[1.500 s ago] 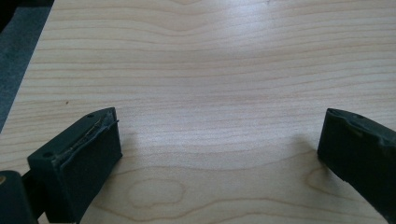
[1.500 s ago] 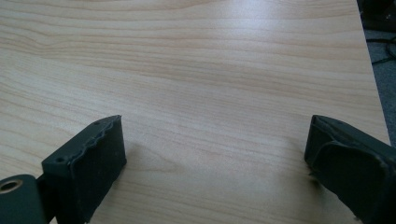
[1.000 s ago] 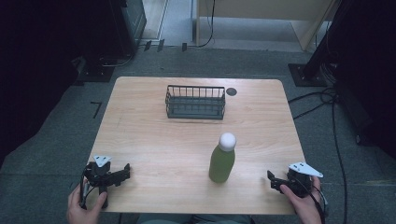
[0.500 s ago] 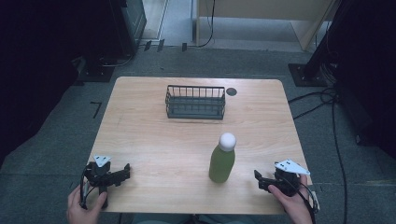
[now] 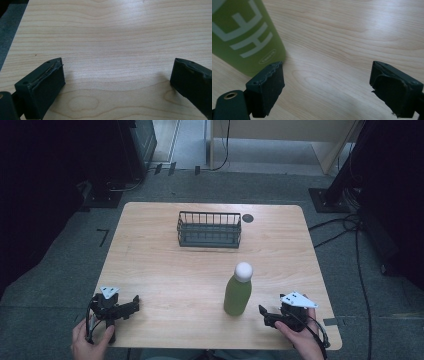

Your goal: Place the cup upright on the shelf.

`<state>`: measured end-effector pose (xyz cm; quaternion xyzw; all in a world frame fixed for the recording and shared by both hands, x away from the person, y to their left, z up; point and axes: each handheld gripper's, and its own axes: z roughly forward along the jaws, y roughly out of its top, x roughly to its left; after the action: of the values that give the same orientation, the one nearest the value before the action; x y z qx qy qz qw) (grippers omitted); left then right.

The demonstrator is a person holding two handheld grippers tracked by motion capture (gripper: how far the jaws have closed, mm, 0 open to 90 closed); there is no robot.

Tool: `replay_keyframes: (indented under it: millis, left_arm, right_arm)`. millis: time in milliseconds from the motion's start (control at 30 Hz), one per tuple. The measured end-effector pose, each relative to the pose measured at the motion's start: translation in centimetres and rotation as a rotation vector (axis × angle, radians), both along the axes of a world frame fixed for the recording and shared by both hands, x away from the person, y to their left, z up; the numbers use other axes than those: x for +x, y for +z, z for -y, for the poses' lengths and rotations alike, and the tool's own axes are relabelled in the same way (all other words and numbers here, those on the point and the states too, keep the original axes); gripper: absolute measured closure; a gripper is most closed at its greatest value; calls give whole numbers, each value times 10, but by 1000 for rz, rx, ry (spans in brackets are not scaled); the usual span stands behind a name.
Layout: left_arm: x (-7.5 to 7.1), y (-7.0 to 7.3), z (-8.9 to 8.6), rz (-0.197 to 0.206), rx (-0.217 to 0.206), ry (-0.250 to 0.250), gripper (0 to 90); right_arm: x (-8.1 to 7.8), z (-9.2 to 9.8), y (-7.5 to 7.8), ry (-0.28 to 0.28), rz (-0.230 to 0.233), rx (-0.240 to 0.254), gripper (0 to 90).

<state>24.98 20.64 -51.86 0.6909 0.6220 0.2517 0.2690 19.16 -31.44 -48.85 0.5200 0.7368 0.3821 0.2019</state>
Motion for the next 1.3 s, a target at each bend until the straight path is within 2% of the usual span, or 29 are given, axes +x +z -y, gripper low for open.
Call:
replay_keyframes:
  millis: [567, 1000, 1300]
  left_arm:
    - [0, 0, 0, 0, 0, 0, 0]
    - [0, 0, 0, 0, 0, 0, 0]
    - [0, 0, 0, 0, 0, 0, 0]
  right_arm:
    - [-3, -32, 2, 110, 0, 43, 124]
    - [-2, -48, 6, 172, 4, 82, 127]
    - [4, -61, 13, 205, 46, 119, 140]
